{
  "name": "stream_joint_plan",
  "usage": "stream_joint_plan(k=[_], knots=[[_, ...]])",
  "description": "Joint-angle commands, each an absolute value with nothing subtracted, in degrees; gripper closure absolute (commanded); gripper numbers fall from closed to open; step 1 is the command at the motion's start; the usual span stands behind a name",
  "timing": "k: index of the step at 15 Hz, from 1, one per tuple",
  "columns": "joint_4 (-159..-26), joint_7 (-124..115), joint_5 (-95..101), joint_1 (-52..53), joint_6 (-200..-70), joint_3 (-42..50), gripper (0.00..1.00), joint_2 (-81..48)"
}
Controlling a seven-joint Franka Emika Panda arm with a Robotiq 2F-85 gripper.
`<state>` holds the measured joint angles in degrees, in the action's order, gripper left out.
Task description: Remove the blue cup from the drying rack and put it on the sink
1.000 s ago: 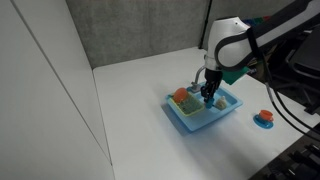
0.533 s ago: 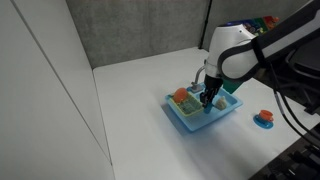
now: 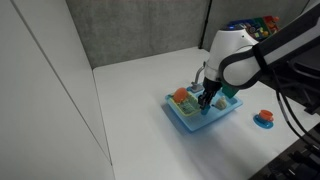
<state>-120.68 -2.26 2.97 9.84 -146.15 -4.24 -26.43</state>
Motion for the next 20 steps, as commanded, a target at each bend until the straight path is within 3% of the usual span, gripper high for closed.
stream_joint_plan(k=[1,15,16,17,18,20], knots=[[-121.31,-3.3,4.2,10.16,-146.97,-3.86,0.83,-26.02],[-120.06,-2.05,4.03,9.76,-149.04,-3.94,0.83,-29.12],[-120.08,-1.99,3.99,9.73,-149.21,-3.95,0.8,-29.21],[-120.2,-1.9,3.97,9.7,-149.37,-3.96,0.53,-29.18],[-120.4,-1.85,3.99,9.68,-149.48,-3.96,0.33,-28.99],[-120.88,-1.52,3.85,9.51,-149.39,-4.1,0.18,-28.32]])
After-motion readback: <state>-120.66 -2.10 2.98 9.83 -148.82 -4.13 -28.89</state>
